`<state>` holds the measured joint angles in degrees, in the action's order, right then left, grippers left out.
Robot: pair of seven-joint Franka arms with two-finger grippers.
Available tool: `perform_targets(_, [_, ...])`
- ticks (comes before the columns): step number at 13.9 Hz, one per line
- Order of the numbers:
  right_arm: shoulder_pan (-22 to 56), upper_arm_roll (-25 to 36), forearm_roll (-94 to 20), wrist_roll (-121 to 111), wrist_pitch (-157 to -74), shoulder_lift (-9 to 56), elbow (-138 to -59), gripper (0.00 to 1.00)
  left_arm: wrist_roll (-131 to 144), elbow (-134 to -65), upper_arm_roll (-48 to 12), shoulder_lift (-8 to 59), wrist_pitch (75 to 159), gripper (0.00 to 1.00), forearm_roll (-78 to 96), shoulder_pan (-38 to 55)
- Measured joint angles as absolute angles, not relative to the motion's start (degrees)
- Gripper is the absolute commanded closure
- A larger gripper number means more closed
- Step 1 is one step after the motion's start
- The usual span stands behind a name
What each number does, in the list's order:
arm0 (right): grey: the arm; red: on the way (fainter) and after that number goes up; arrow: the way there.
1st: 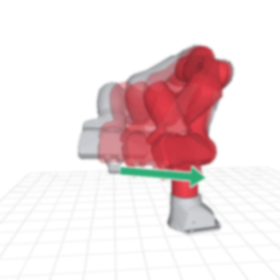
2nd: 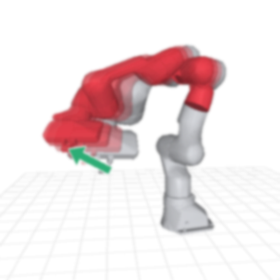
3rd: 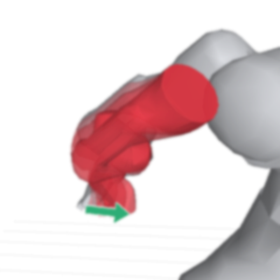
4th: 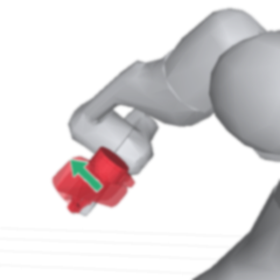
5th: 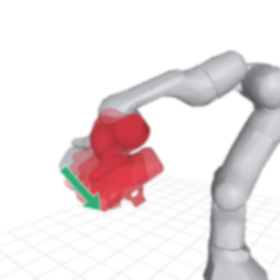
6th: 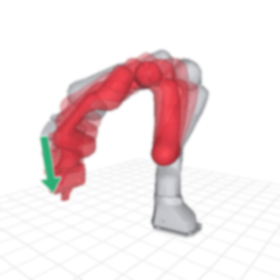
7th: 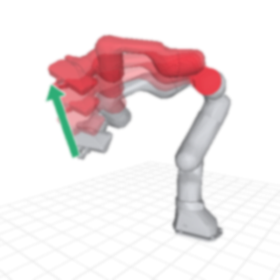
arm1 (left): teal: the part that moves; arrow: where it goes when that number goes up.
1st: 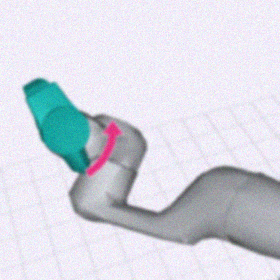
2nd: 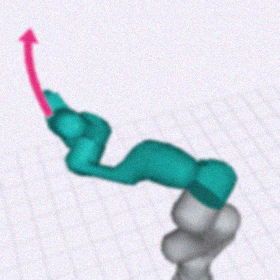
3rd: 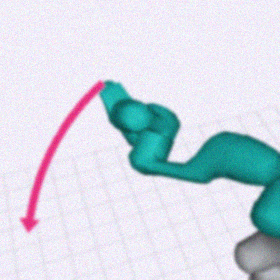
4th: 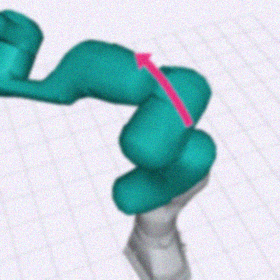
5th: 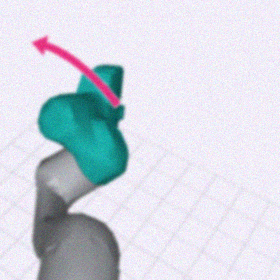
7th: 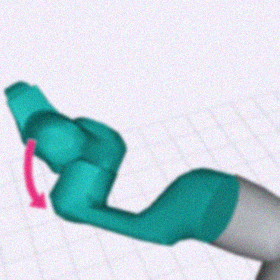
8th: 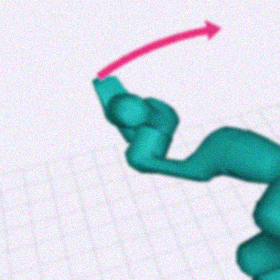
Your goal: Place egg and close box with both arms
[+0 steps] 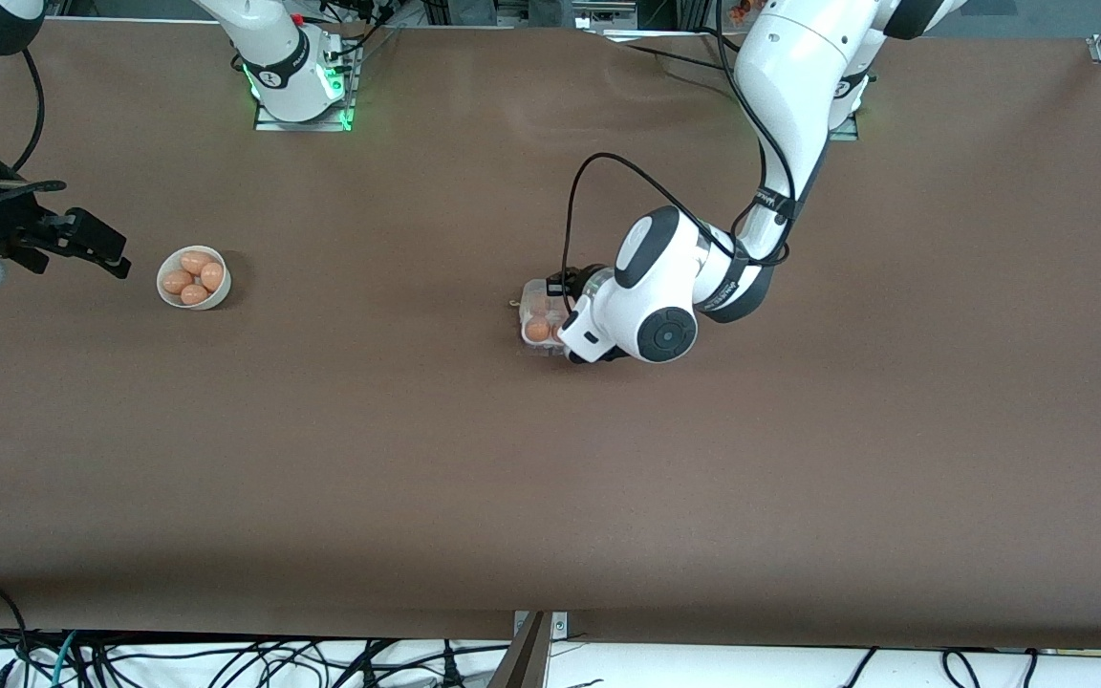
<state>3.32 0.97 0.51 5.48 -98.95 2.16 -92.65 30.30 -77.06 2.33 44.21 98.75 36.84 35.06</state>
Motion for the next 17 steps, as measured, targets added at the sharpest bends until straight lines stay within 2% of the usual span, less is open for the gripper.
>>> perform_targets(2, [3.32,0.85,0.62,5.48,-99.09,2.16,-92.65,0.00,30.74,-75.42,3.33,44.19,98.86,0.58,36.84,33.87])
perform_targets(4, [3.31,0.83,0.66,5.48,-99.17,2.16,-92.64,0.00,30.97,-72.99,4.72,44.14,98.76,0.08,36.82,31.45])
perform_targets(5, [3.31,0.82,0.67,5.48,-99.21,2.16,-92.64,0.00,30.96,-71.39,5.74,44.08,98.54,0.00,35.77,30.28])
perform_targets(11, [3.29,0.81,0.71,5.48,-99.24,2.16,-92.64,0.00,31.03,-63.06,10.41,40.63,94.67,0.00,10.90,28.72])
perform_targets(17, [3.30,0.46,0.71,5.48,-99.24,2.17,-92.64,0.00,21.84,-61.22,22.82,38.33,92.59,0.00,6.40,28.22])
